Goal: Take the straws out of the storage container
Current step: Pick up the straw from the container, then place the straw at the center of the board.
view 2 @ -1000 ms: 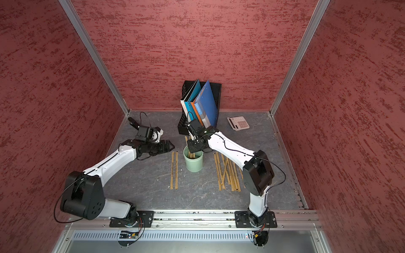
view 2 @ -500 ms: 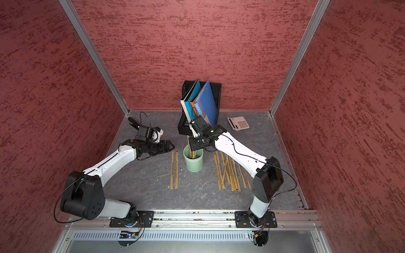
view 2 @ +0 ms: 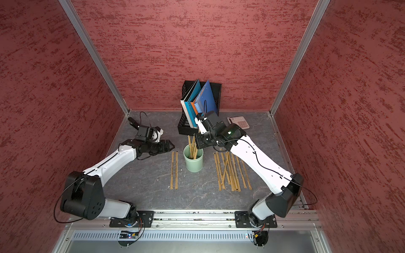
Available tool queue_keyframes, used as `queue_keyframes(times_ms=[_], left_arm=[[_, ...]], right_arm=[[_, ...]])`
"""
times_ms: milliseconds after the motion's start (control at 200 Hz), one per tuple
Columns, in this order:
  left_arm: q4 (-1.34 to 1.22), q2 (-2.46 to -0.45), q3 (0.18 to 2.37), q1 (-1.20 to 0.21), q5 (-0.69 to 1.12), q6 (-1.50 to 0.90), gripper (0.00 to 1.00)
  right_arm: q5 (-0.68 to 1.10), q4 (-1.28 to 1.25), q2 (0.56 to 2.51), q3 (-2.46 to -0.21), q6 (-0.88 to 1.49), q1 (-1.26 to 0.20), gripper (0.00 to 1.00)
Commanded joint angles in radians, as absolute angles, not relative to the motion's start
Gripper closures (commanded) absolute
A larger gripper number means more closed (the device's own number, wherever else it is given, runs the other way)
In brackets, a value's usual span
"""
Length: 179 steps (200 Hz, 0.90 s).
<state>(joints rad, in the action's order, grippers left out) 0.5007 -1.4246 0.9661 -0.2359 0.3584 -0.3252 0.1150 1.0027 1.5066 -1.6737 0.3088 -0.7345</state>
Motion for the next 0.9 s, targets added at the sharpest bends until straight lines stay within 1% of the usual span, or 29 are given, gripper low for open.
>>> queue_keyframes(times_ms=[0, 416, 571, 676, 892], left_arm=[[0.499, -1.417, 0.989, -0.235, 0.356, -0.327, 0.15], [0.498, -1.417, 0.980, -0.235, 0.354, -0.327, 0.16], [0.497, -1.418, 0.978, -0.236, 0.354, -0.327, 0.15], [0.496, -1.418, 0.979, -0.235, 0.354, -0.327, 0.16], [0.489, -1.416, 0.974, -0.235, 0.357, -0.333, 0.15]], right_arm=[[0.084, 1.055, 1.484, -1.699, 0.293, -0.736, 1.00], [-0.013, 1.057, 1.473, -1.746, 0.278, -0.736, 1.00], [-0.076, 1.042, 1.440, -1.784, 0.274, -0.735, 1.00], [-0.111, 1.075, 1.423, -1.851, 0.252, -0.732, 1.00], [-0.156, 1.270, 1.471, -2.054, 0.207, -0.726, 1.00]])
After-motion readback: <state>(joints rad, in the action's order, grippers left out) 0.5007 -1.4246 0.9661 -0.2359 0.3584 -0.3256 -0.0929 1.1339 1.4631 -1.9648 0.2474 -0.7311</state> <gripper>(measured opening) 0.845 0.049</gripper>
